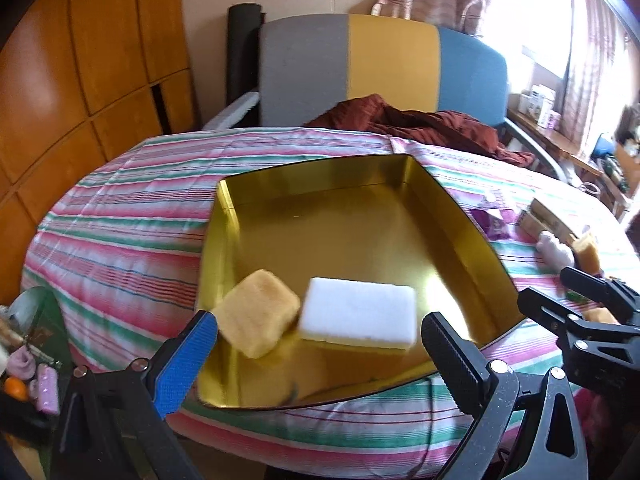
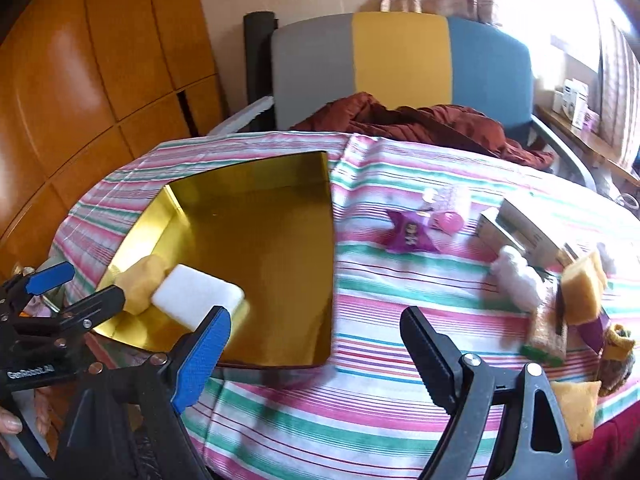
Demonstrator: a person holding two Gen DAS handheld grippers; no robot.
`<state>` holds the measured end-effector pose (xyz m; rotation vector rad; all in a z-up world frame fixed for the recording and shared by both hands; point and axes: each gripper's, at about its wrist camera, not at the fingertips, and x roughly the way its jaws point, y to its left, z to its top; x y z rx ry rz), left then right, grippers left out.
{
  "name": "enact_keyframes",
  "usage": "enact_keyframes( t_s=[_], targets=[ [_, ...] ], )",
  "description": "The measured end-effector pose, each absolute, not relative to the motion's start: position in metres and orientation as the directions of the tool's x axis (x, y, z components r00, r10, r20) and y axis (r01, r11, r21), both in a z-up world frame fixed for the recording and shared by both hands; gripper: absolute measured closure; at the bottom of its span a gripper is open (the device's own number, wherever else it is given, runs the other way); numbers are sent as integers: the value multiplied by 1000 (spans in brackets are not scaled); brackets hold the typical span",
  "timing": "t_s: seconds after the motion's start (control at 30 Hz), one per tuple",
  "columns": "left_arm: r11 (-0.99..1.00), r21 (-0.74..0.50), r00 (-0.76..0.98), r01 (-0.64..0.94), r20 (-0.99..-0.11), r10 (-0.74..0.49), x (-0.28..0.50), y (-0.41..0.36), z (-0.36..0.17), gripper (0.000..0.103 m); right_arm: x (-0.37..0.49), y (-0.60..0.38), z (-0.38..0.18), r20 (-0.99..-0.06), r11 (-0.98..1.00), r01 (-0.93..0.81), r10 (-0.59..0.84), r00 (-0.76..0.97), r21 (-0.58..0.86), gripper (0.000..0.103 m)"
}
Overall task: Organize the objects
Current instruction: 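Place the yellow sponge and white eraser sponge into the gold tray, open both tools, then move both tools back to the pile and grasp a yellow sponge with the left tool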
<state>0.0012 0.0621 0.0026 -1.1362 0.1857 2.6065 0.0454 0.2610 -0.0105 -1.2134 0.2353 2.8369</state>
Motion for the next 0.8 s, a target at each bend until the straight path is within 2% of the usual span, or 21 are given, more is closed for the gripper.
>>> enact_keyframes(
  t_s=[0.4,0.6,0.8],
  targets=[
    [-837,-108,-513,-537,-746,425,-1,120,11,0,77,351,-5,-745,-949,-298,124,-655,104,15],
    [-806,-160,-414,-570,-791,450,-12,159,6,0,119,415,12,-742,-893,-448,272,-613,43,15],
    [-709,-212,-310,-673,-790,530,-5,209,6,0,161,480,23,-738,-786,-617,400,-543,29,15]
  ],
)
